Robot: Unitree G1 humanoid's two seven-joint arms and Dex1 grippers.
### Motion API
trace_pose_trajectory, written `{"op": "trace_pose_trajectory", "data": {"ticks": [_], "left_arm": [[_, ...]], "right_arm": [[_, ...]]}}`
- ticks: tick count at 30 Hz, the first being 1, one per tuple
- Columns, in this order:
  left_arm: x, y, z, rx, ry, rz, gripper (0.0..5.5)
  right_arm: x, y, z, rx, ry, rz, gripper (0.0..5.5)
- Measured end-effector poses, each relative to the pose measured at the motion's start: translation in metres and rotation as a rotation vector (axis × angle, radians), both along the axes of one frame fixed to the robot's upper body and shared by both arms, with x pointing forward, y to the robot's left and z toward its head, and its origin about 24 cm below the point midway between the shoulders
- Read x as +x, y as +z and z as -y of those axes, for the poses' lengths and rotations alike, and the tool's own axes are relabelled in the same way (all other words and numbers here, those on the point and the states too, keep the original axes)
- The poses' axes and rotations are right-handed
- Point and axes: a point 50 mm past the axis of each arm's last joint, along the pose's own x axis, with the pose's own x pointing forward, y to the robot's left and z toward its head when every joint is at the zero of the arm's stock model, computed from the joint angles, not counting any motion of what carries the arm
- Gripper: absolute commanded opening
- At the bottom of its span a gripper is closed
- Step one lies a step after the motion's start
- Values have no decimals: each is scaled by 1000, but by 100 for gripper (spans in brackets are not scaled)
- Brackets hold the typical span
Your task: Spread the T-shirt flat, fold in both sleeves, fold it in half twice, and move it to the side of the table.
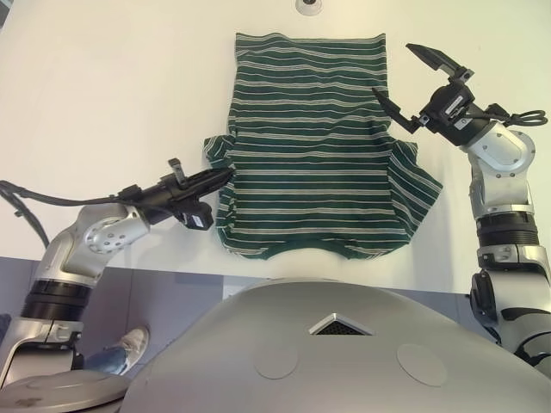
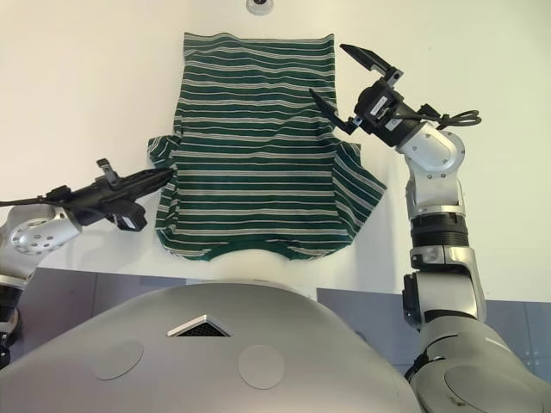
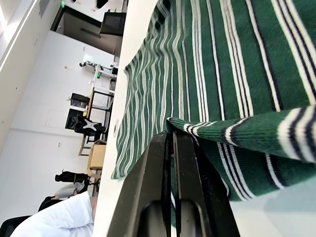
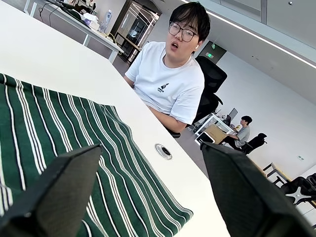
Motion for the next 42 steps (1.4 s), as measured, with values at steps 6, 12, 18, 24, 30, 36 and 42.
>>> {"op": "trace_pose_trajectory", "data": {"ticks": [6,12,18,24,30,36,42], "left_arm": [[5,-4,19,-21,-60,13,5],[6,-12,34,-50,-93,-8,5],[11,-15,44,-73,-122,-4,5],[11,-17,47,-96,-128,-47,25],[4,-22,49,-88,-172,-144,127],[1,-26,48,-104,-172,-194,241],[10,-16,49,-204,-96,-141,296]], "right_arm": [[0,0,0,1,-1,0,372],[-1,-3,-3,-13,-4,-1,372],[-1,-5,-5,-14,-2,-3,372],[-1,-5,-5,-14,-2,-2,372],[-1,-5,-5,-15,2,-5,372],[-4,-8,-5,-21,19,-22,372],[-17,-2,8,-88,25,-5,372]]}}
